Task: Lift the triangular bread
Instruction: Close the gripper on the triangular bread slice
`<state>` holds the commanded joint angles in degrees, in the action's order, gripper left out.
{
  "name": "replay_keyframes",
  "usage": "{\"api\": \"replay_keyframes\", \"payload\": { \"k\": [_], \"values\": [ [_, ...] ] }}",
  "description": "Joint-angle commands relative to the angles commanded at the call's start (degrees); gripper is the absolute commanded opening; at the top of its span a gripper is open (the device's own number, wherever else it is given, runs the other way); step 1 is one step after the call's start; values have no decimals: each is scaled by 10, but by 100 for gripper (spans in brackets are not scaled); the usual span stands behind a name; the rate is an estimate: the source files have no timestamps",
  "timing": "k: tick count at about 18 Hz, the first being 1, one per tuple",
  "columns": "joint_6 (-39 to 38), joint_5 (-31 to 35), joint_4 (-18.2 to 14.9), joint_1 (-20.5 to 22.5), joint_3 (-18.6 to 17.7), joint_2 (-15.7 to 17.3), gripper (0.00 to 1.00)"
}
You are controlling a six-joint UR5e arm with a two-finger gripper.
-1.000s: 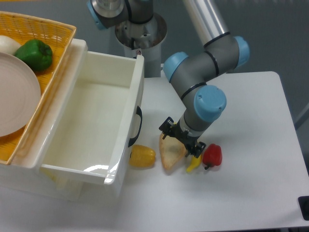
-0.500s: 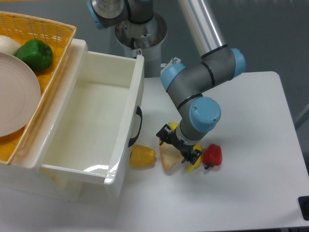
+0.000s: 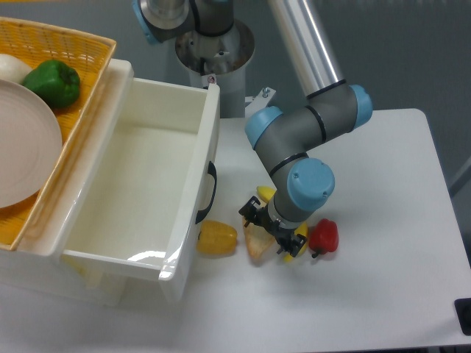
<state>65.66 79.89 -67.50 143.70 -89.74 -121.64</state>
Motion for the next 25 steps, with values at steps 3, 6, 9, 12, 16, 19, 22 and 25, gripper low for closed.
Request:
{"api": "replay_keyframes", "payload": {
  "k": [3, 6, 9, 12, 16, 19, 22, 25],
  "values": [
    [0, 0, 0, -2, -1, -4, 100],
    [0, 0, 1, -4, 0, -7, 99],
    [0, 6, 0, -4, 0, -7, 81],
    [1, 5, -1, -4, 0, -7, 65],
    [-2, 5, -1, -4, 6, -7, 35],
    [-10, 5, -1, -4, 7, -7, 21],
    [-10, 6, -2, -4, 15, -7, 17],
    [-7, 6, -4, -4, 23, -3, 17]
  ]
}}
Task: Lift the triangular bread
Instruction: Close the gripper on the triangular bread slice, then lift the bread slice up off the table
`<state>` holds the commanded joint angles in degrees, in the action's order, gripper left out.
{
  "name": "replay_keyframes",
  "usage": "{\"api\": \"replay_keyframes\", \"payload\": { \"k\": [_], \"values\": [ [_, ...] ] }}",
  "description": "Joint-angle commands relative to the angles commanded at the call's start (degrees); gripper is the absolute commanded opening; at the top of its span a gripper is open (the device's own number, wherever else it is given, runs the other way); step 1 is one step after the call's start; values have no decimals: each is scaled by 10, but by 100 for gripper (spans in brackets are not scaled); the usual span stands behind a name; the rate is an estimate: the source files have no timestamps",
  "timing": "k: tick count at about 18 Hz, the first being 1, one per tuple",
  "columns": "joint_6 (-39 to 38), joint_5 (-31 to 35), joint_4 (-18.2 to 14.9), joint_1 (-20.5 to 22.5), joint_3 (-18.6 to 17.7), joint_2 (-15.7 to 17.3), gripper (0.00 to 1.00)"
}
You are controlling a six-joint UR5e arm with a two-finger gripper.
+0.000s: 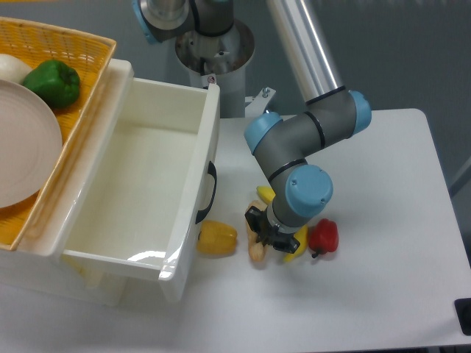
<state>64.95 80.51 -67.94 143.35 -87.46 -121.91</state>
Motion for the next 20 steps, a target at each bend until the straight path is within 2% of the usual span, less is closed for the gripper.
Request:
{"api": "replay_keyframes", "payload": {
  "k": [6, 10, 14, 20],
  "values": [
    [3, -1, -3, 4, 8, 18, 17],
    [8, 0, -11, 8, 34, 26, 17],
    [65, -2, -14, 23, 36, 53, 17],
    [104, -2, -62, 39, 42, 78, 17]
  ]
}}
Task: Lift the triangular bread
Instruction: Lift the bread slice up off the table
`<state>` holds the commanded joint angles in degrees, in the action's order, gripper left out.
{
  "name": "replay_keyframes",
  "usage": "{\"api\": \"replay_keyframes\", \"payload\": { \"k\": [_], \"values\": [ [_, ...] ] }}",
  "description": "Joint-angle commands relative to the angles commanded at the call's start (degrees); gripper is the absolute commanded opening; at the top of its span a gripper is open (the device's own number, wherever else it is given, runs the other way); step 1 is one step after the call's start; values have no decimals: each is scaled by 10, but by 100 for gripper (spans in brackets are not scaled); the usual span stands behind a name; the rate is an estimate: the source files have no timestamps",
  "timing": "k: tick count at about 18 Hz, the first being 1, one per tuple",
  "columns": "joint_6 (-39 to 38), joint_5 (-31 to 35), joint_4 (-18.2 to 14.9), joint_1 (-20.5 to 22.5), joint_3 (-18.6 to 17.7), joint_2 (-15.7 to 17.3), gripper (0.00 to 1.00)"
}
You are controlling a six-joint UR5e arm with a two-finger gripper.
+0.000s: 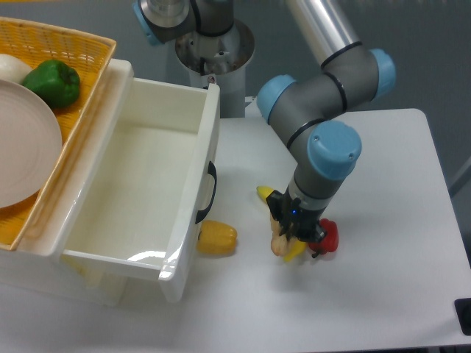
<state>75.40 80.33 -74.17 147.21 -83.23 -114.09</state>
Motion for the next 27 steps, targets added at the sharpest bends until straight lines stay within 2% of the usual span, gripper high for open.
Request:
{"api": "replay_keyframes", "payload": {
  "k": [3, 6, 10, 17, 27],
  "values": [
    [18, -3, -37, 4, 0, 22, 18],
    [18, -34, -53, 6, 0, 43, 18],
    [12, -38, -85, 6, -1, 68, 18],
    [2, -76, -113, 17, -1, 105, 18],
    [-14, -83, -181, 18, -4, 166, 18]
  ]
}}
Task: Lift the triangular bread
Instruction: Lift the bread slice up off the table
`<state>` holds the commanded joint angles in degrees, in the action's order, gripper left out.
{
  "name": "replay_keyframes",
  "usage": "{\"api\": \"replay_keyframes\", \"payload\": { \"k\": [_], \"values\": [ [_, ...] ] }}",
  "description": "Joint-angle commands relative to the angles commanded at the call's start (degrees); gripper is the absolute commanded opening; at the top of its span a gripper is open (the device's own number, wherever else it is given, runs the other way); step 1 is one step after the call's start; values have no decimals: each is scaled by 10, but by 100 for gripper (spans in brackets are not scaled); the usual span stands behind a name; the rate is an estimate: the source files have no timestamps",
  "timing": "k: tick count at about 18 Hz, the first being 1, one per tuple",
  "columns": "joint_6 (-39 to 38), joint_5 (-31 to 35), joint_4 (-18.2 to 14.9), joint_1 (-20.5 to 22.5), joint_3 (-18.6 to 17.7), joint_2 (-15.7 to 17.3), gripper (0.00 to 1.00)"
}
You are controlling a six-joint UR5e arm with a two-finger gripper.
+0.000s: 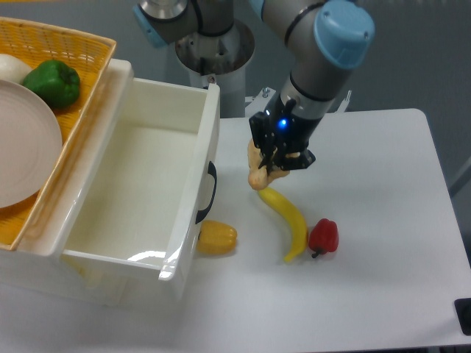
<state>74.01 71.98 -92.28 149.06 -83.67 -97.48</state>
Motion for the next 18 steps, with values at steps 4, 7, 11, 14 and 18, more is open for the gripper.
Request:
{"api": "replay_keyframes", "payload": {
  "k": [4, 7, 11, 14, 18],
  "values": [
    [-19, -20, -26, 2, -2, 22, 18],
    [-33, -25, -27, 2, -3, 33, 18],
    [-33, -28, -26, 5, -4, 33, 18],
    [-27, -27, -26, 16, -4, 27, 18],
    [-26, -28, -24, 14, -4, 27, 18]
  ]
}}
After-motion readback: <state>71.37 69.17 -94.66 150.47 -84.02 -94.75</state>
